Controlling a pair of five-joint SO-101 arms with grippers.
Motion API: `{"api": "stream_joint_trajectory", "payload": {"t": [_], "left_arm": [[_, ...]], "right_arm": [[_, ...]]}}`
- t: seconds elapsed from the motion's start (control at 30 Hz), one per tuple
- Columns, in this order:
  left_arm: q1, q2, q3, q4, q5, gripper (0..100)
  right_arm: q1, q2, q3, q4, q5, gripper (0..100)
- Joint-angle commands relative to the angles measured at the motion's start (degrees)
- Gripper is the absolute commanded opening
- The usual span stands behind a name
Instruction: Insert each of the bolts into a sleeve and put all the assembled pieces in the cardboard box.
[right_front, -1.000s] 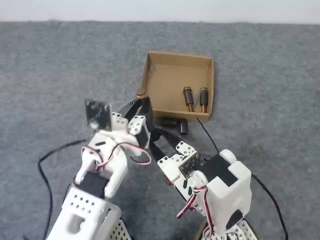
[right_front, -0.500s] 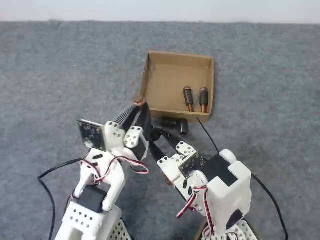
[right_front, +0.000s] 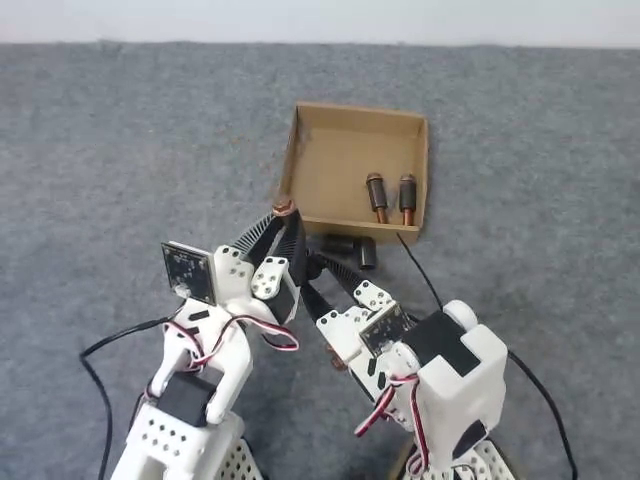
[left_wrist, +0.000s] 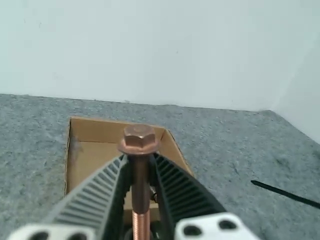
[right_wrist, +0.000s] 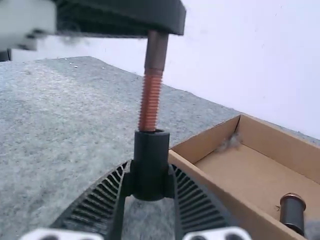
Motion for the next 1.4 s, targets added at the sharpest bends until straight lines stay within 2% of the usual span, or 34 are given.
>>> {"api": "stream_joint_trajectory", "payload": {"t": [0.0, 0.13, 0.3, 0.63, 0.97, 1.37], "left_arm": [[1.76, -1.14, 1.19, -2.11, -0.26, 1], [2.11, -1.41, 2.07, -2.55, -0.44, 1], [2.02, -1.14, 4.88, -8.53, -0.44, 1], [2.02, -1.05, 4.97, -8.62, -0.44, 1], [2.55, -1.49, 4.97, -5.63, -0.53, 1], [2.64, -1.49, 4.97, 3.69, -0.44, 1]], "right_arm": [[0.92, -4.09, 1.85, -1.8, 0.88, 0.6], [0.92, -4.18, 1.93, -1.8, 0.88, 0.6], [0.92, -4.26, 1.93, -1.8, 0.79, 0.6], [1.1, -4.26, 1.93, -1.8, 0.79, 0.6], [3.03, -4.26, 1.58, -1.8, 0.62, 0.6], [3.12, -4.26, 1.58, -1.8, 0.79, 0.6]]}}
